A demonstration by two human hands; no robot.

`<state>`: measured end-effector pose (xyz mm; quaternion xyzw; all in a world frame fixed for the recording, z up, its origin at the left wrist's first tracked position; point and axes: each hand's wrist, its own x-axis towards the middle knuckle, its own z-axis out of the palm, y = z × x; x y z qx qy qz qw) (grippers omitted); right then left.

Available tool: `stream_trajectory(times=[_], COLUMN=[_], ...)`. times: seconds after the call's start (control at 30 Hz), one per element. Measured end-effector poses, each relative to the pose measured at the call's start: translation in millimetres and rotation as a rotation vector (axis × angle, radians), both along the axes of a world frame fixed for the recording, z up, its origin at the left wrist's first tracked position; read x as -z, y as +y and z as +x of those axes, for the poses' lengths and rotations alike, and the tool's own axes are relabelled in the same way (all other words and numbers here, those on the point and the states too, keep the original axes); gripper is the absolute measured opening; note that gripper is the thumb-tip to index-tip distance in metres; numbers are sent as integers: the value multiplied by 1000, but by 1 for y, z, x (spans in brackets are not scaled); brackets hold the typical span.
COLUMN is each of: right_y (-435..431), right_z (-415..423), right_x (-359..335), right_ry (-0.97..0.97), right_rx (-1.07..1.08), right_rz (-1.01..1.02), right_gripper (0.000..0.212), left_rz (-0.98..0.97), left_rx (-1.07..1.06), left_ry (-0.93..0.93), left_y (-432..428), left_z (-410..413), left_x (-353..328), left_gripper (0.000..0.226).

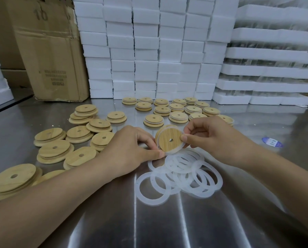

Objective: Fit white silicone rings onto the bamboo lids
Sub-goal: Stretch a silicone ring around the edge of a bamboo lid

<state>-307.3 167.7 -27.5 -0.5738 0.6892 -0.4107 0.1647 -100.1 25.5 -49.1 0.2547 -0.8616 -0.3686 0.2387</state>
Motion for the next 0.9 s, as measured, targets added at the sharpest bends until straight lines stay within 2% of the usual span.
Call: stream_trajectory(times=[0.2, 0.43, 0.6, 0.67, 0.8, 0.9], right_y=[-1, -1, 0, 0, 0, 0], right_z=[3, 9, 15, 18, 22, 21], right_x=[4, 1, -2, -3, -3, -6], right_ry=[5, -177, -271, -270, -240, -226], right_rx=[25, 72, 69, 51, 14, 7], right_rz=[-14, -123, -121, -126, -120, -92], right_gripper=[10, 15, 18, 17, 15, 16], left_rz=[99, 351, 496, 488, 557, 642], left_rx=[-37, -65, 8, 52, 117, 112], left_ry=[76, 275, 330, 309, 334, 396], left_y=[-1, -1, -3, -2, 0, 1], left_z=[1, 1, 4, 4, 4, 2], left_x=[5, 2, -4, -4, -5, -4], left_gripper=[11, 12, 27, 37, 30, 33])
